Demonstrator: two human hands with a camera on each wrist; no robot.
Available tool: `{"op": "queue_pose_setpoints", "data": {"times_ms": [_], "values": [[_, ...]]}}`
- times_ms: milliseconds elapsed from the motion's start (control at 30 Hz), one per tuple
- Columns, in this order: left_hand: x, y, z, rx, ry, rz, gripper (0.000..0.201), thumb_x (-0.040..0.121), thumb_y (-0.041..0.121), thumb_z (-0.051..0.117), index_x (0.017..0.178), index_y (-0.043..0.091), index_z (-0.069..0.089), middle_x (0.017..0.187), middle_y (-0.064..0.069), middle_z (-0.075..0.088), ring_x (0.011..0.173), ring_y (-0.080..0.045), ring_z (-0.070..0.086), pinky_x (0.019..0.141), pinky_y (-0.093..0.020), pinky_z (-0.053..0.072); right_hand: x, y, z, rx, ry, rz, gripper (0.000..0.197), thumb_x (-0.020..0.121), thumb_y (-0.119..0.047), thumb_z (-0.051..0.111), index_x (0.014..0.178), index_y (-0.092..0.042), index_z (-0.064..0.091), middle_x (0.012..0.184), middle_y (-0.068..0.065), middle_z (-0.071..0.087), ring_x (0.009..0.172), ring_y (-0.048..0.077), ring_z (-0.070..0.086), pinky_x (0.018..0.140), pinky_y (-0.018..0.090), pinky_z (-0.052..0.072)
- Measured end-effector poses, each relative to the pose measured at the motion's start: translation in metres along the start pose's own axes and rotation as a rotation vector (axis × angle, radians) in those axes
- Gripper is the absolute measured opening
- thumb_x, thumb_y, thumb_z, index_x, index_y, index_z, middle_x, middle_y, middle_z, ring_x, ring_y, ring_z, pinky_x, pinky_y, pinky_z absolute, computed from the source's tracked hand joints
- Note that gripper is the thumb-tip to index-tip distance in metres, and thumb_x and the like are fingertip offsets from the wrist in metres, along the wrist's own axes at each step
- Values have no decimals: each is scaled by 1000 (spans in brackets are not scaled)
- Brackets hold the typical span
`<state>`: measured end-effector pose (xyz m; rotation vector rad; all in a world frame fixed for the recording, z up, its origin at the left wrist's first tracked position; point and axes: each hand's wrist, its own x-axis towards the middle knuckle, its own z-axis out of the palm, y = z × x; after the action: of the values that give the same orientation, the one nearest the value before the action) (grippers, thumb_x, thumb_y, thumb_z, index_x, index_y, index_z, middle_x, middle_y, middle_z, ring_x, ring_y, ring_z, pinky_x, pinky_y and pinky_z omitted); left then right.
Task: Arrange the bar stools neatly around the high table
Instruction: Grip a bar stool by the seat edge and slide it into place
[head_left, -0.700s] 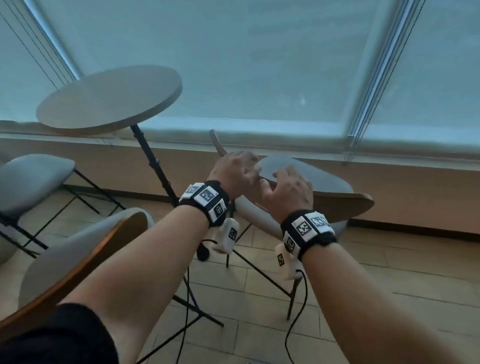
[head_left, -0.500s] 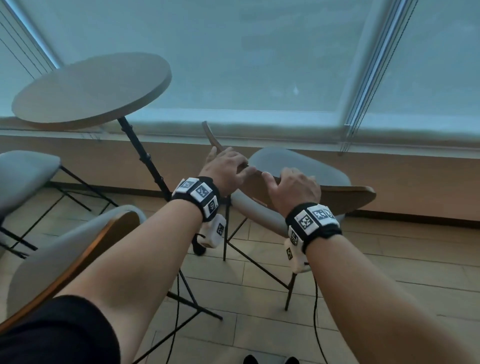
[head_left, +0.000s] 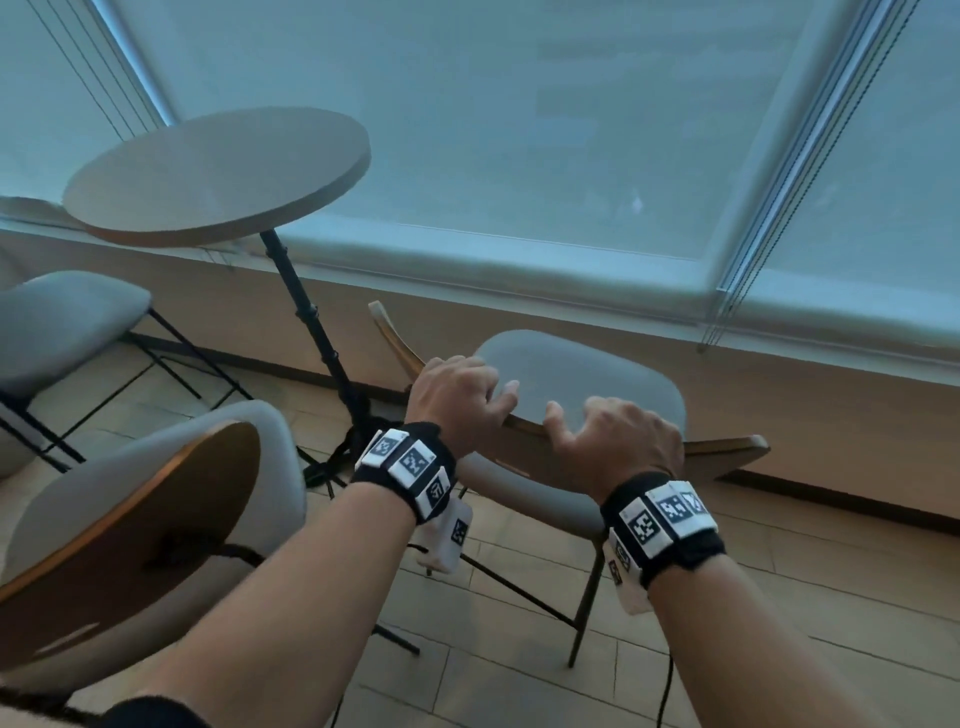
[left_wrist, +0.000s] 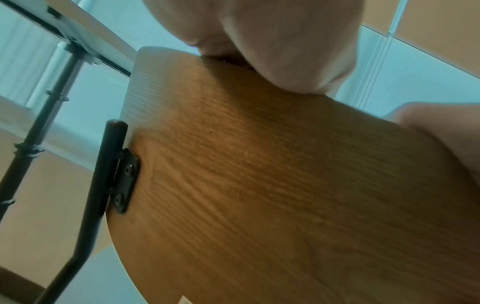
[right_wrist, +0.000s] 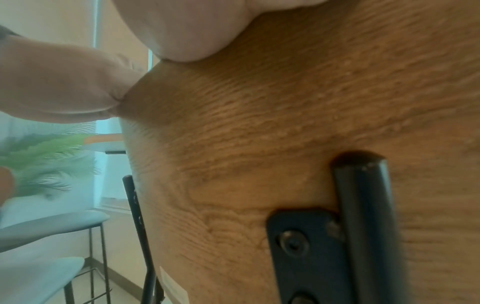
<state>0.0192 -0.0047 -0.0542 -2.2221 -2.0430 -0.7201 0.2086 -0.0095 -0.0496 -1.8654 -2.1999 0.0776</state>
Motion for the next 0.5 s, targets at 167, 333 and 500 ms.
{"op": "queue_pose_setpoints", "data": {"times_ms": [167, 333, 500], "values": [[-14, 38, 13, 6, 76, -160, 45, 89, 29, 53, 48, 13, 44, 52, 3, 43, 54, -19, 45, 68, -38, 42, 8, 37, -6, 25, -31, -176, 55, 91, -61, 30, 58, -20, 42, 55, -5, 44, 49, 16, 45, 53, 28, 32], [-39, 90, 29, 51, 198, -289, 43, 87, 25, 55, 48, 15, 39, 52, 4, 40, 52, -18, 40, 61, -33, 38, 19, 86, -13, 43, -65, -391, 53, 90, -58, 29, 56, -19, 40, 53, -5, 41, 44, 14, 39, 47, 27, 27], [-44, 137, 35, 134, 209, -366, 42, 90, 28, 52, 51, 20, 38, 52, 4, 40, 49, -18, 41, 55, -31, 36, 51, 122, -13, 52, -28, -605, 52, 86, -56, 32, 49, -19, 30, 46, -6, 32, 38, 17, 34, 44, 24, 25]]}}
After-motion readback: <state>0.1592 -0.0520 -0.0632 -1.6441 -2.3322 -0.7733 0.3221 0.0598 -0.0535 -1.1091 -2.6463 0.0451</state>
